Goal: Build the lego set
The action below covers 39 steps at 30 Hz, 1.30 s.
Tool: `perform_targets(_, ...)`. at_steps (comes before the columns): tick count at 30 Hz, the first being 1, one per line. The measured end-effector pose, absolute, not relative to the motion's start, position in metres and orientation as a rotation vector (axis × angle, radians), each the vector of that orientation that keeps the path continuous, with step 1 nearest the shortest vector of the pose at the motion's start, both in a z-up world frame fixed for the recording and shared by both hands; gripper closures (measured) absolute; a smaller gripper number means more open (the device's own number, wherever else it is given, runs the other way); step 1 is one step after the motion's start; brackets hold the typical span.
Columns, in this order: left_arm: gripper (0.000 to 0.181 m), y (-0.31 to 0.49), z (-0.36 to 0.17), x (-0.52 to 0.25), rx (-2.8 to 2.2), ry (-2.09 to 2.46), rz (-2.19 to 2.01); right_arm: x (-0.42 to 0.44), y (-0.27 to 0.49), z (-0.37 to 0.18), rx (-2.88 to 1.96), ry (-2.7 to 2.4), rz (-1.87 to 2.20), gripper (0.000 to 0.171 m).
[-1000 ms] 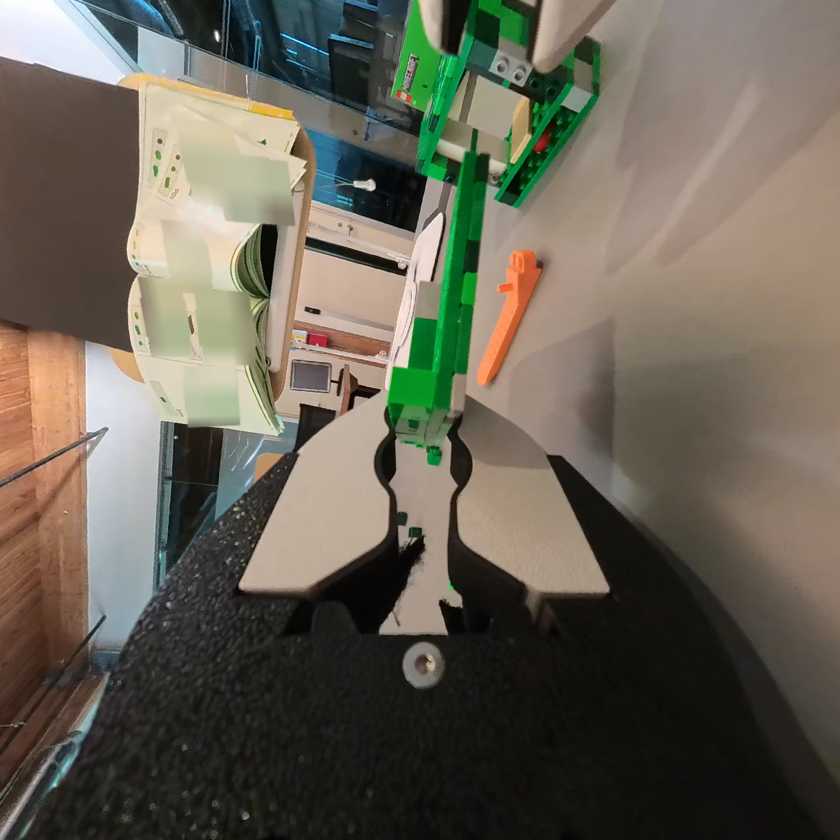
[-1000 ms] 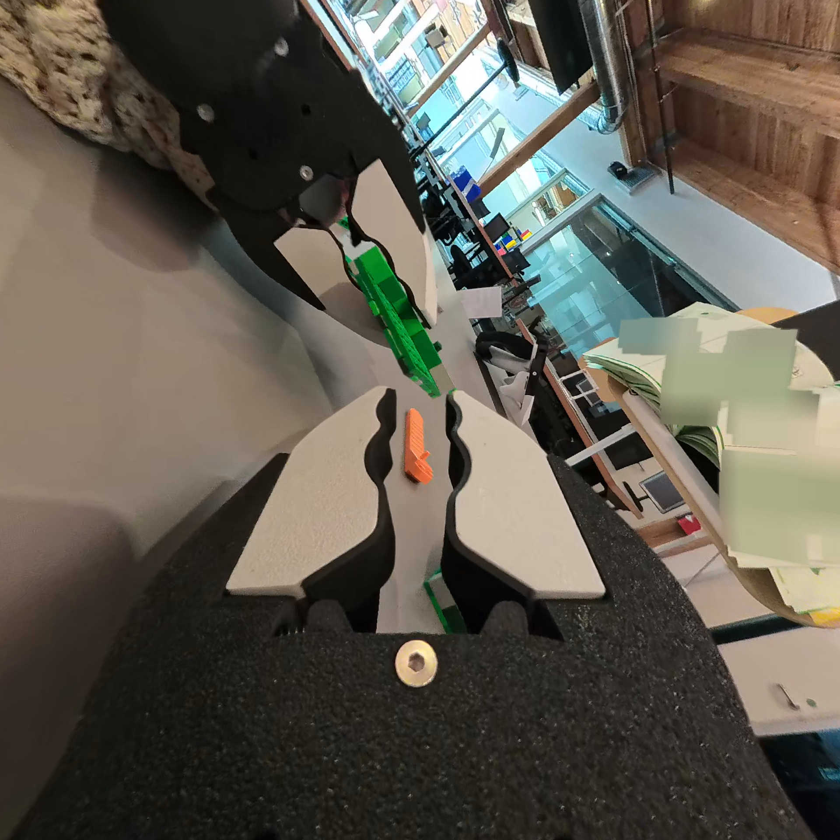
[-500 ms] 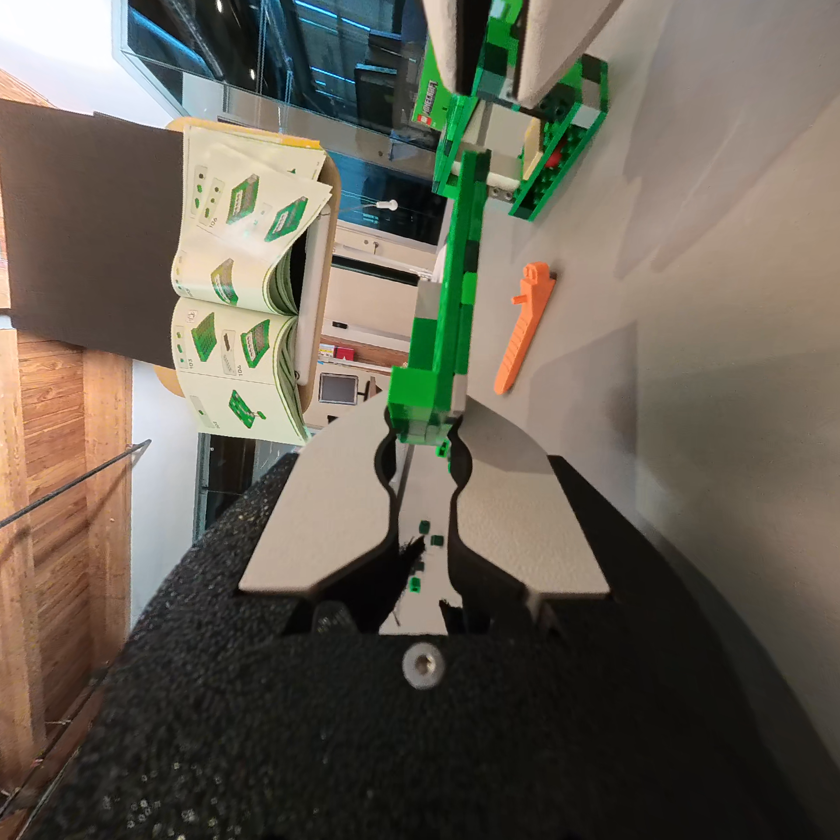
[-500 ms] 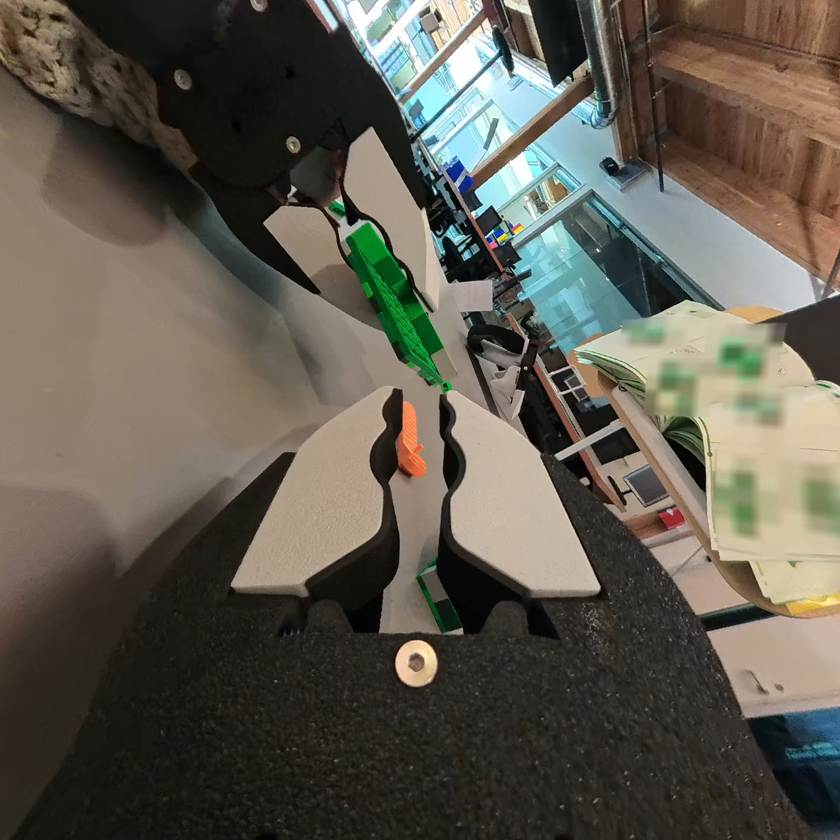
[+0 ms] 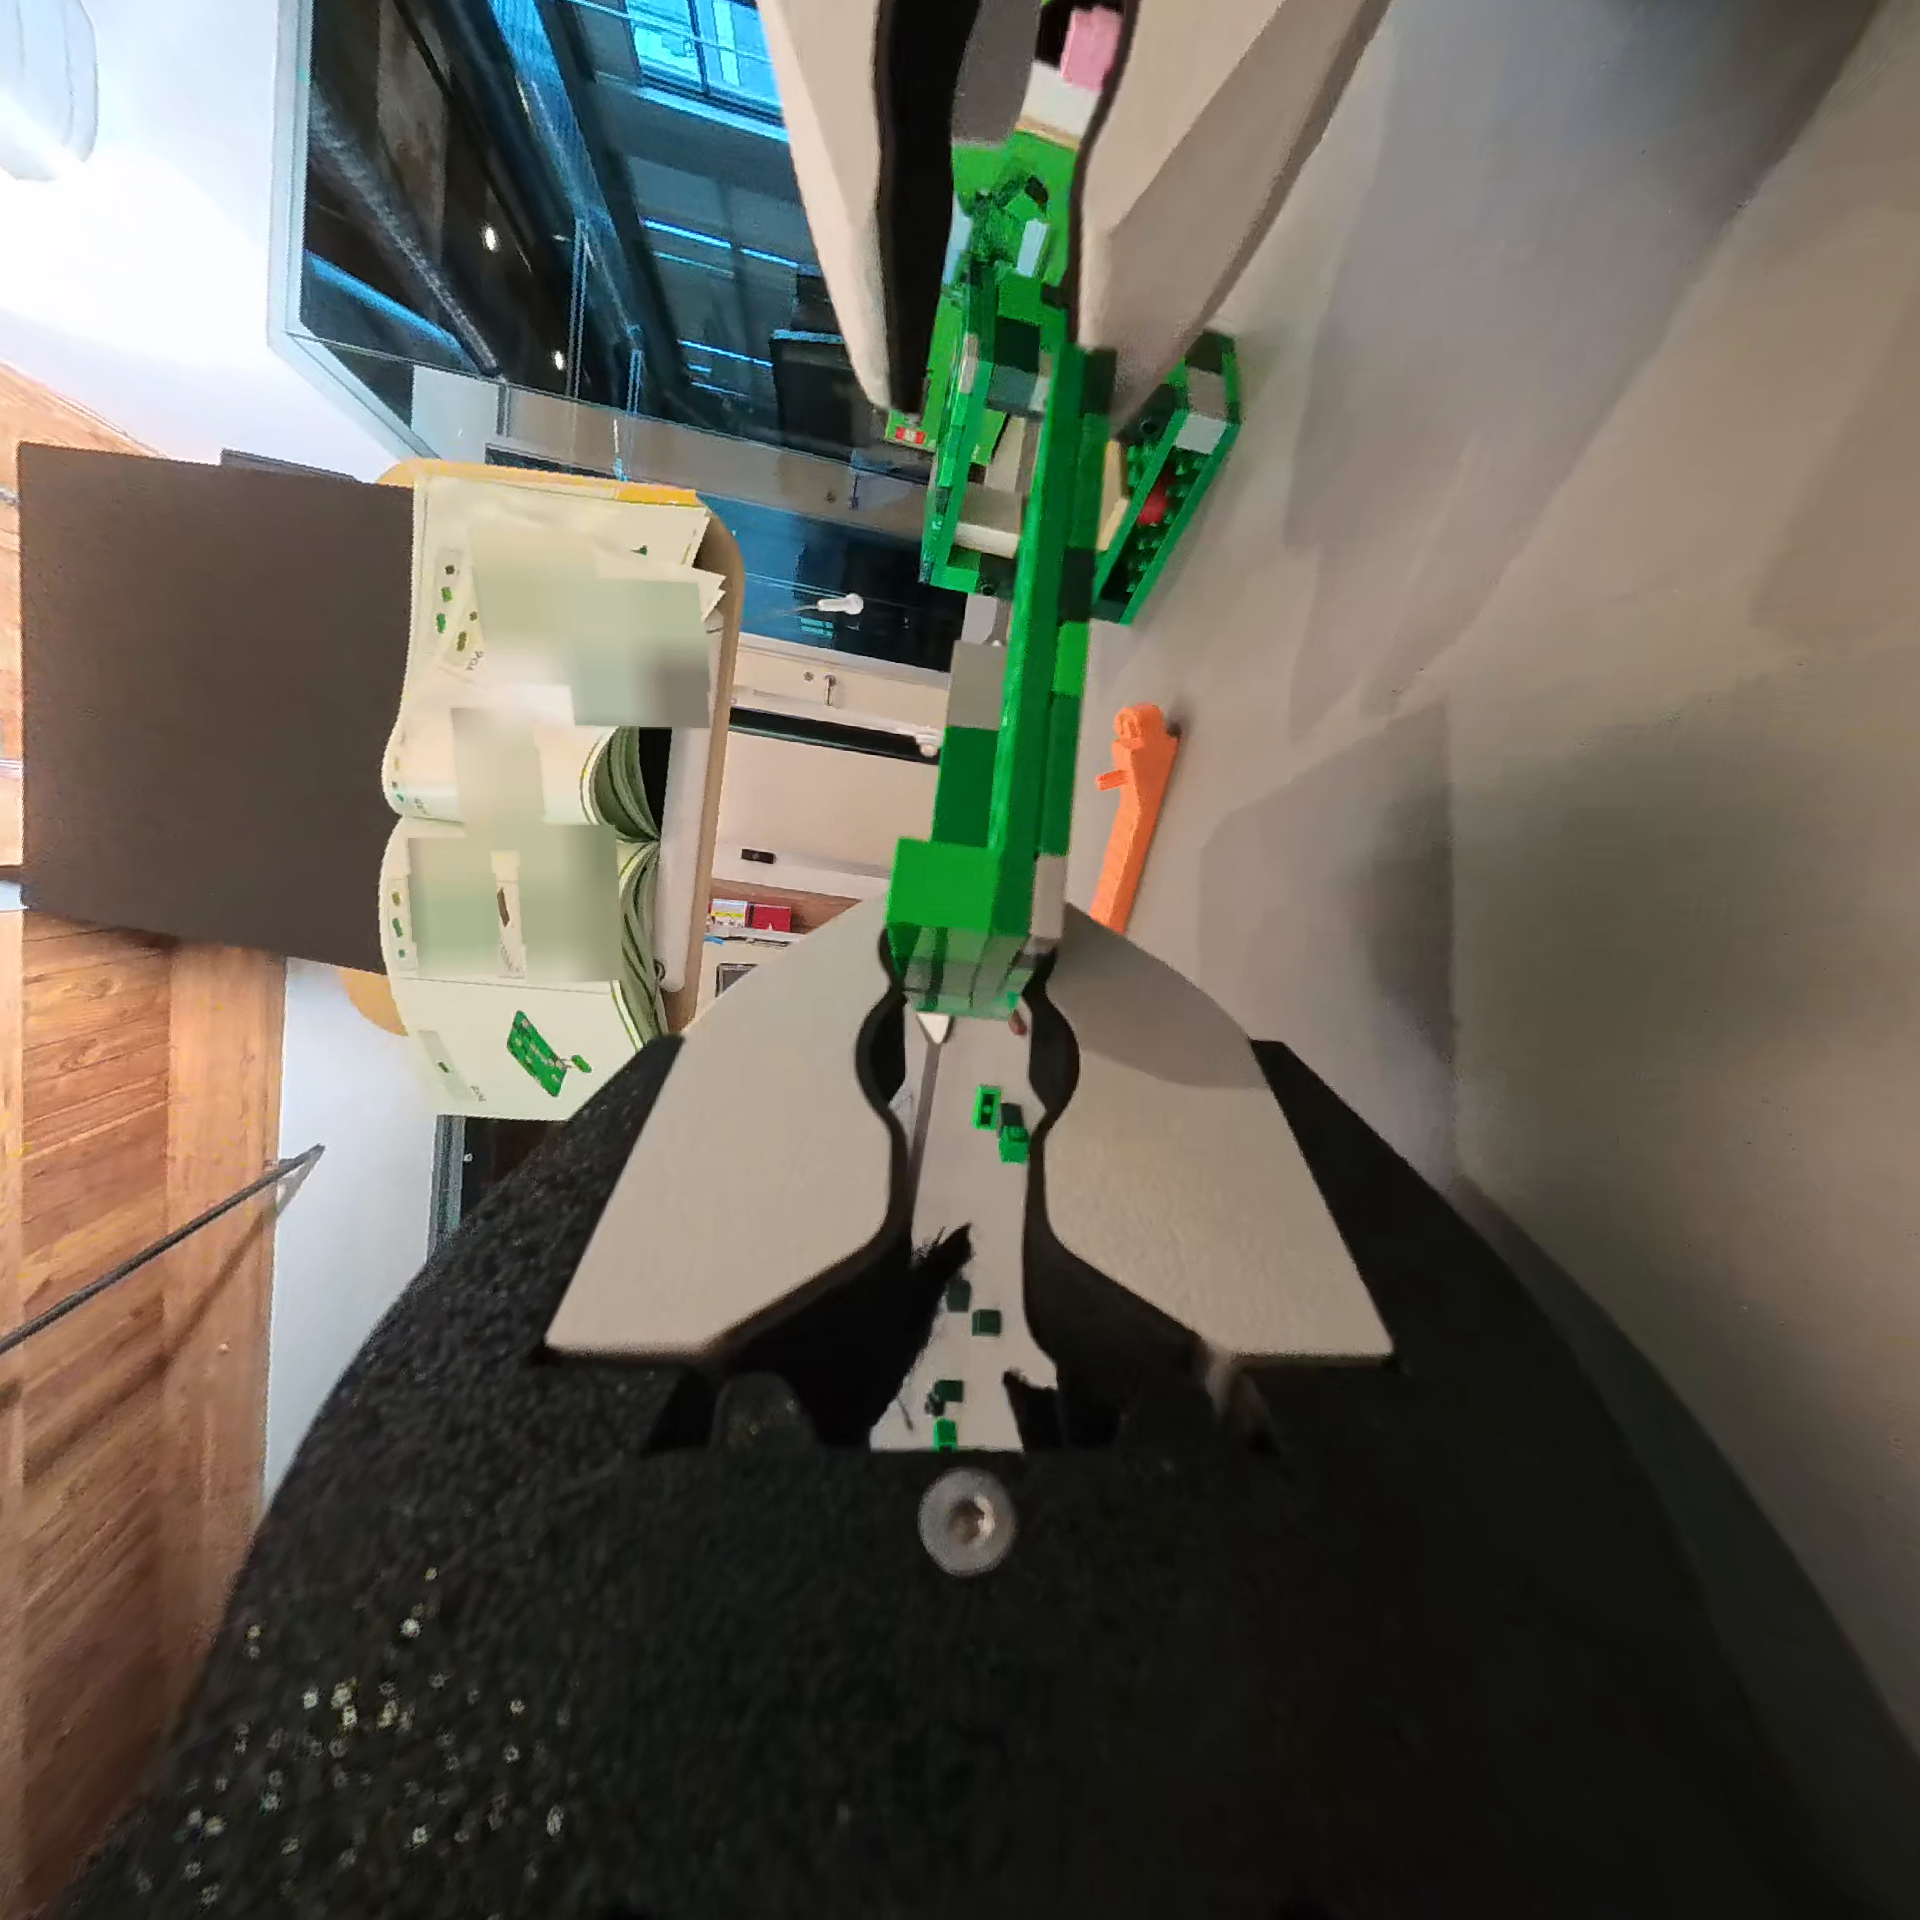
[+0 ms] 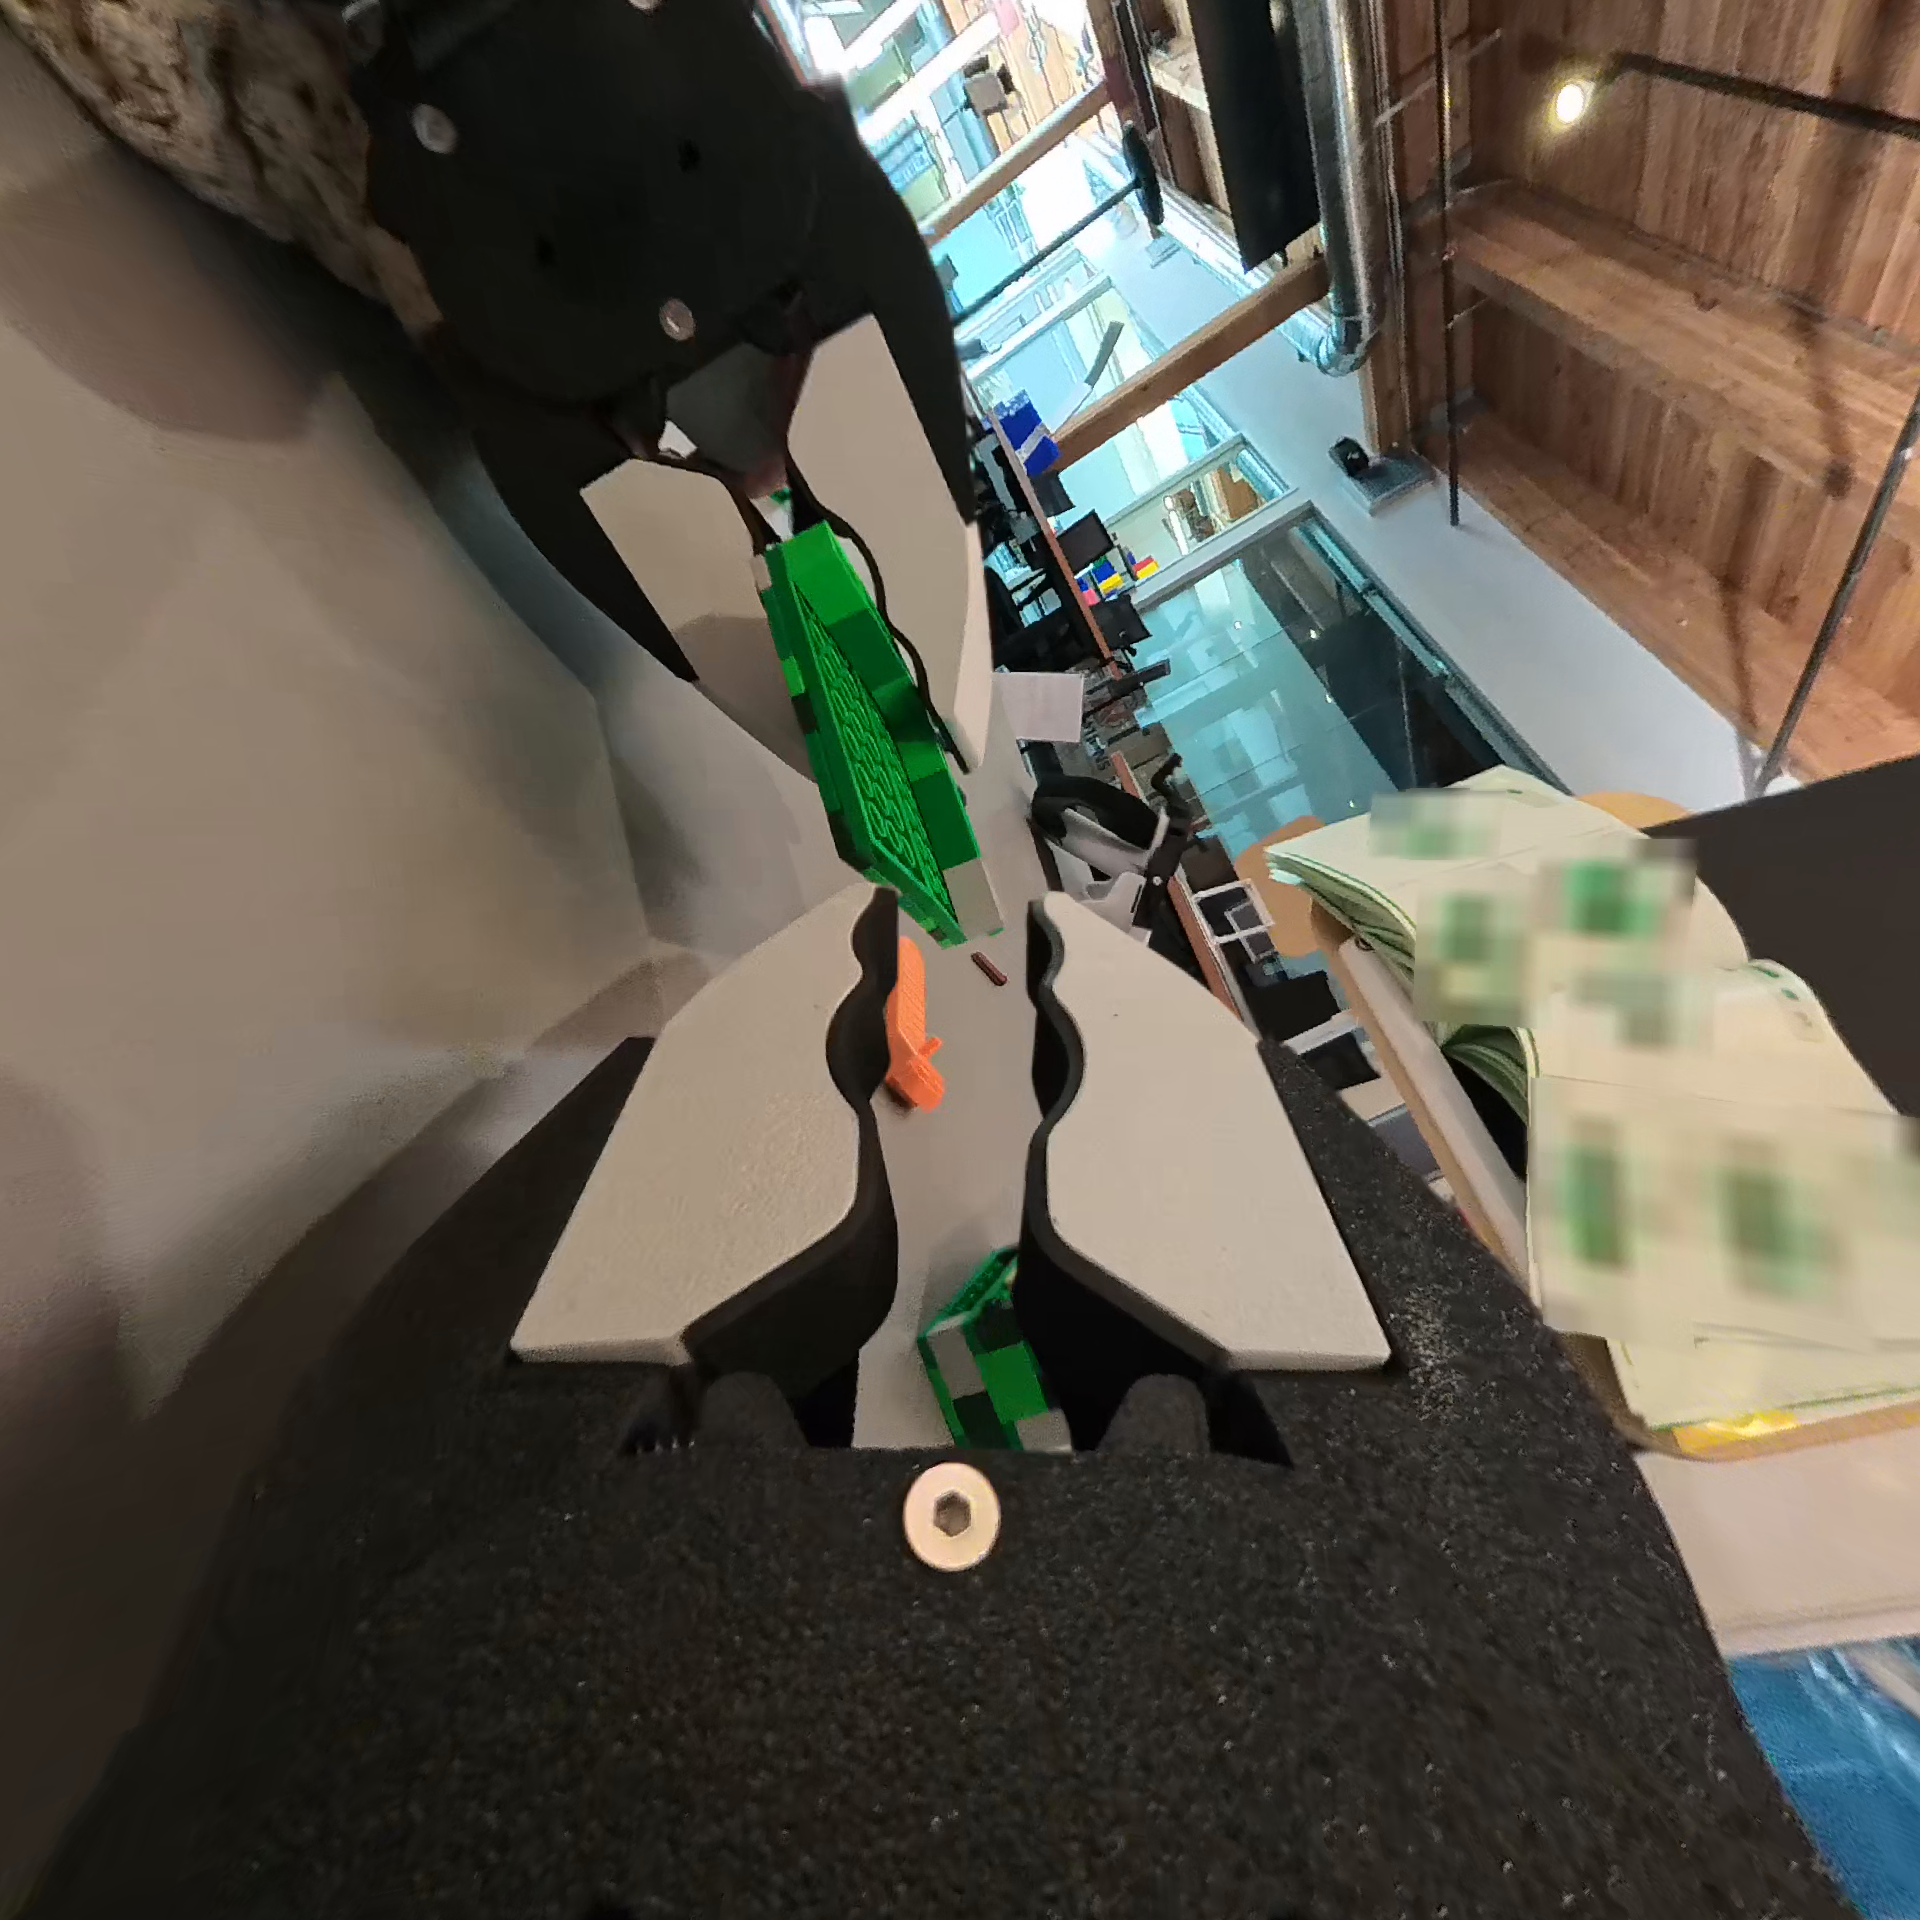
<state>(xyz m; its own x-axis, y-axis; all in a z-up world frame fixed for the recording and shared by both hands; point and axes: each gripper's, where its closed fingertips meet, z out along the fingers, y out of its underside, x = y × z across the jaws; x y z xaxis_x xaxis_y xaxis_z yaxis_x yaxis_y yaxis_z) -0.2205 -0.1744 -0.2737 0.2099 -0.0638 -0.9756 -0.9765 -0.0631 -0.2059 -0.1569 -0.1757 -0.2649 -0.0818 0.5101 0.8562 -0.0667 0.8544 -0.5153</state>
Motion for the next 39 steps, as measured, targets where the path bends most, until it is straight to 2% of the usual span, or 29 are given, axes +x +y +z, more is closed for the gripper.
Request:
perform_targets(5, 0.163, -0.175, -0.273, -0.221, -1.390, 1.070, 1.054, -0.158, -0.179, -0.270, -0.331, -1.615, 0.465, 0.143)
perform_targets(23, 0.163, -0.168, -0.275, -0.202, -1.363, 1.125, 0.984, -0.157, -0.184, -0.274, -0.274, -1.633, 0.425, 0.143)
perform_targets(30, 0.163, -0.165, -0.274, -0.183, -1.335, 1.155, 0.874, -0.153, -0.201, -0.280, -0.111, -1.655, 0.359, 0.141)
perform_targets(35, 0.163, -0.164, -0.274, -0.176, -1.325, 1.174, 0.850, -0.151, -0.204, -0.277, -0.067, -1.622, 0.315, 0.163)
perform_targets(37, 0.162, -0.164, -0.273, -0.176, -1.316, 1.174, 0.863, -0.151, -0.204, -0.279, -0.062, -1.636, 0.299, 0.165)
perform_targets(39, 0.145, -0.166, -0.271, -0.173, -1.292, 1.169, 0.880, -0.152, -0.202, -0.280, -0.070, -1.645, 0.277, 0.165)
